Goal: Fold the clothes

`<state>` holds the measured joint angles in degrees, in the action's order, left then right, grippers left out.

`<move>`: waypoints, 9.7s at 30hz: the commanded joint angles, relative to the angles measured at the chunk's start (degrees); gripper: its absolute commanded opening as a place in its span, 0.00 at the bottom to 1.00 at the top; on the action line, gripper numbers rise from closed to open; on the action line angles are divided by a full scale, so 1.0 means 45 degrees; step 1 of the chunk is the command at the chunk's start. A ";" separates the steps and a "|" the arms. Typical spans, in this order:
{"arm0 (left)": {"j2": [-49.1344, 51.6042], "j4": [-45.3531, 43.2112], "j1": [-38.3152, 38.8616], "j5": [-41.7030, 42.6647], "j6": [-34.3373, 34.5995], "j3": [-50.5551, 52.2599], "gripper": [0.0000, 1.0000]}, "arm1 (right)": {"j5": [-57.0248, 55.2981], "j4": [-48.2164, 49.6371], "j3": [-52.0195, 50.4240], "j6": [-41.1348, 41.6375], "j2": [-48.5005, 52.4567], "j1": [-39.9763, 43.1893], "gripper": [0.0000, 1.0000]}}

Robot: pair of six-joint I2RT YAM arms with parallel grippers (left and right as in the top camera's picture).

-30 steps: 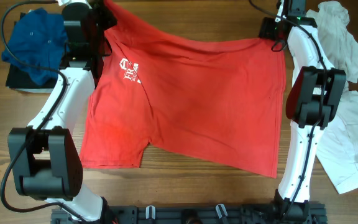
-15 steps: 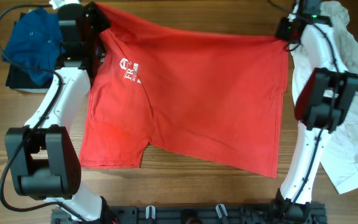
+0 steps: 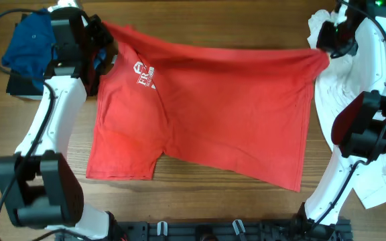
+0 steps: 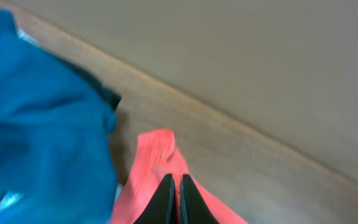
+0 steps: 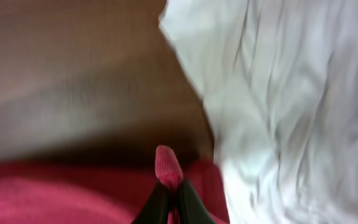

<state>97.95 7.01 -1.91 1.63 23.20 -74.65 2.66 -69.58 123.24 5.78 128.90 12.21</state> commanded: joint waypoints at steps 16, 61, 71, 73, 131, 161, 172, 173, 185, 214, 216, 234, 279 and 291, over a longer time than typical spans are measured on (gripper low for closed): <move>-0.0457 0.5333 -0.0971 0.0058 -0.0777 -0.0248 0.04 | 0.0593 -0.4031 -0.0121 0.0758 -0.0340 -0.0695 0.05; -0.6246 1.4260 -0.0971 0.0107 -0.1812 -0.1564 1.00 | 0.2807 -0.5017 -0.4065 0.2861 -1.2604 -0.0627 0.96; -0.5610 1.6393 -0.0971 0.0102 -0.1039 -0.0733 1.00 | 0.2142 -0.4911 -1.0127 0.3551 -1.5052 -0.0627 0.99; -0.5595 1.6354 -0.0971 0.0102 -0.0661 -0.0136 1.00 | 0.2147 -0.4663 -1.1200 0.3628 -1.4795 -0.0627 1.00; -0.1360 0.8310 -0.0432 0.2186 0.3521 0.8223 0.04 | 0.2958 -0.0345 -1.5620 0.4129 -1.3522 -0.0670 0.76; -0.1360 0.3143 -0.1127 0.1088 0.2555 0.8058 0.04 | 0.0991 -0.0418 -1.7583 0.8908 -1.1346 -0.2759 0.60; -0.1360 0.2545 -0.1200 0.1088 0.2555 0.8058 0.04 | 0.1277 0.1083 -1.8010 0.9034 -0.9690 -0.2759 0.52; -0.1360 0.2404 -0.1200 0.1088 0.2555 0.8058 0.04 | 0.1277 0.1180 -1.8268 0.9039 -0.9690 -0.2759 0.52; -0.1360 0.1729 -0.1200 0.1093 0.2560 0.8058 0.04 | 0.1719 0.3439 -2.0201 0.9073 -0.9690 -0.2759 0.50; -0.4609 0.5916 -0.1277 0.1088 -0.0544 0.5396 0.04 | 0.2477 0.0627 -1.5941 0.7363 -1.2109 -0.2681 0.04; -0.5338 0.6319 -0.1282 0.1010 -0.0792 0.5246 0.04 | 0.2331 0.0053 -1.5154 0.7077 -1.2813 -0.2501 0.04; -0.9326 0.9428 -0.1282 0.0855 -0.0777 0.3633 0.04 | 0.1486 -0.4240 -1.1599 0.4371 -1.4605 -0.0481 0.04; -0.6188 0.8257 -0.0850 0.1477 -0.0733 0.3589 0.04 | 0.0923 0.5605 -1.9069 0.7747 -1.0525 -0.4376 0.43; -0.6188 0.8252 -0.0850 0.1477 -0.0733 0.3589 0.04 | 0.1035 0.4634 -1.9074 0.7752 -1.0520 -0.4376 0.36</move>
<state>69.97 44.49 -5.93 7.57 20.62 -57.63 7.86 -48.64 37.45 41.08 81.25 -7.09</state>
